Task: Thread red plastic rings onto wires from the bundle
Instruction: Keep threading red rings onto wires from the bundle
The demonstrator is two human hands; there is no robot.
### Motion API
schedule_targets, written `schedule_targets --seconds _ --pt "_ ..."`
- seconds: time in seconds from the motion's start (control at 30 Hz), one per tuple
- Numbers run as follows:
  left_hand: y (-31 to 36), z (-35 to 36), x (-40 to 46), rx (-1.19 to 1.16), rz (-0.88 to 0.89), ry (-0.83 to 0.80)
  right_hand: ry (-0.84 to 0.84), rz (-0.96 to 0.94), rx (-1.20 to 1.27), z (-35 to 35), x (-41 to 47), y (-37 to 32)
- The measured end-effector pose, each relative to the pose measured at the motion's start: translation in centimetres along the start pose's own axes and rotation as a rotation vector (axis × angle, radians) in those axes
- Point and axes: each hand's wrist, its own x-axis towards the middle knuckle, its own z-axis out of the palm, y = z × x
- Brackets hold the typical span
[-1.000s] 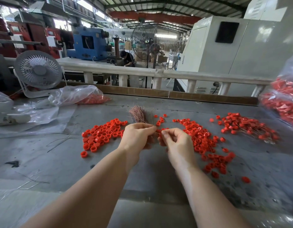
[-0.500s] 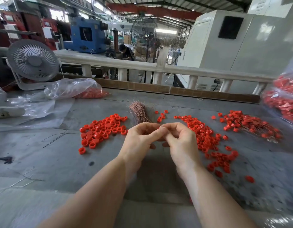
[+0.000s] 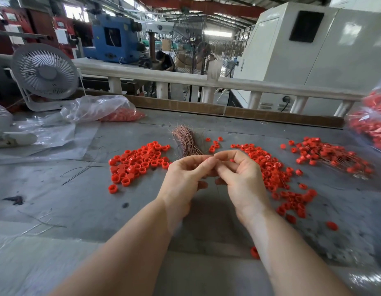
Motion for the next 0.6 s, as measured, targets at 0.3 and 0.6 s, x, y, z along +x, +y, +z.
schedule_targets --seconds 0.3,0.6 --pt "0.0 0.2 -0.3 0.126 0.140 0.052 0.044 -0.027 -0.095 0.2 0.1 0.1" --pt "-0.3 1.4 -1.0 0.282 0.237 -0.069 -0.015 0.027 -0.201 0.3 -0.2 -0.1"
